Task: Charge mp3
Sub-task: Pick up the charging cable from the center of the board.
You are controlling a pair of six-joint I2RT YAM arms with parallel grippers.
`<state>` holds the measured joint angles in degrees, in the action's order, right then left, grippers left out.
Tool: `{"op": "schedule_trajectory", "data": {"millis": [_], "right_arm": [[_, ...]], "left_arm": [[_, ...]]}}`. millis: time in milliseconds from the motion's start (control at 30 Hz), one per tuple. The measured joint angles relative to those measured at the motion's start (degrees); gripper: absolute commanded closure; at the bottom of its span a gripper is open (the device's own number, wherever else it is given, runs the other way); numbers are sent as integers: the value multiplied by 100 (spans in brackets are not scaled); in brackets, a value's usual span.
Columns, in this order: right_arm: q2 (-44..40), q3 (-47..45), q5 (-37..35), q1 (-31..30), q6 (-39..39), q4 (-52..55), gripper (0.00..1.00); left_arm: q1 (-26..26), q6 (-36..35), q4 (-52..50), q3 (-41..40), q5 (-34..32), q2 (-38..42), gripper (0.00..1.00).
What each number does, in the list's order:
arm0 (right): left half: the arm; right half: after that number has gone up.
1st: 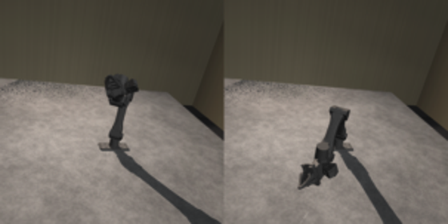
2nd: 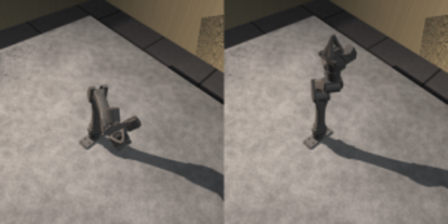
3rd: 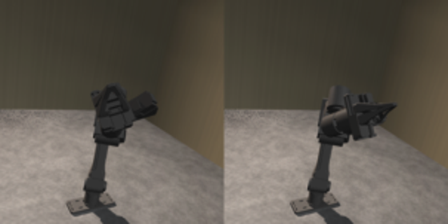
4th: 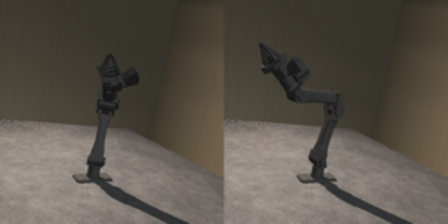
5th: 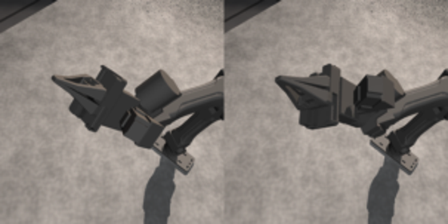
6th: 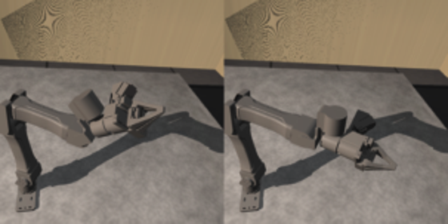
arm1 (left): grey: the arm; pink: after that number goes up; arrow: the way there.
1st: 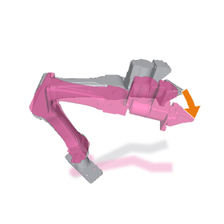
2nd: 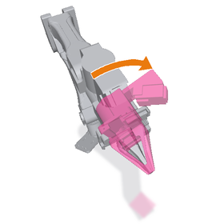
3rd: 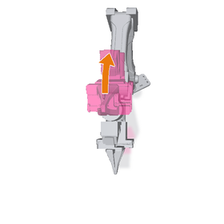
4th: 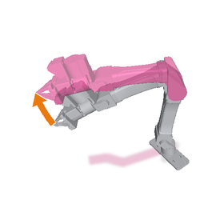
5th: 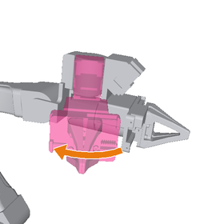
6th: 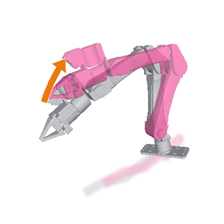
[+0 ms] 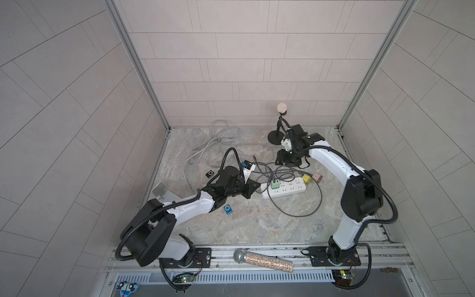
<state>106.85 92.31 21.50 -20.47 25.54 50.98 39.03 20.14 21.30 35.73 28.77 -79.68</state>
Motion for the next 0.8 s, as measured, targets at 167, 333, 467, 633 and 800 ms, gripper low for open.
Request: {"op": "schedule_trajectory", "data": {"millis": [167, 333, 467, 633, 800], "right_arm": [[780, 387, -122, -485, 42, 116, 52], [1032, 538, -400, -605, 105, 269, 67], [1198, 586, -614, -629, 190, 256, 78], [1397, 595, -863, -721, 286, 192, 91], [1401, 595, -1119, -754, 332, 142, 100]], "left_arm": [[0, 46, 92, -85, -85, 35, 98], [0, 63, 133, -109, -101, 35, 98], [0, 79, 199, -116, -98, 31, 98], [0, 85, 254, -120, -96, 28, 98], [0, 87, 297, -212, -98, 28, 98]]}}
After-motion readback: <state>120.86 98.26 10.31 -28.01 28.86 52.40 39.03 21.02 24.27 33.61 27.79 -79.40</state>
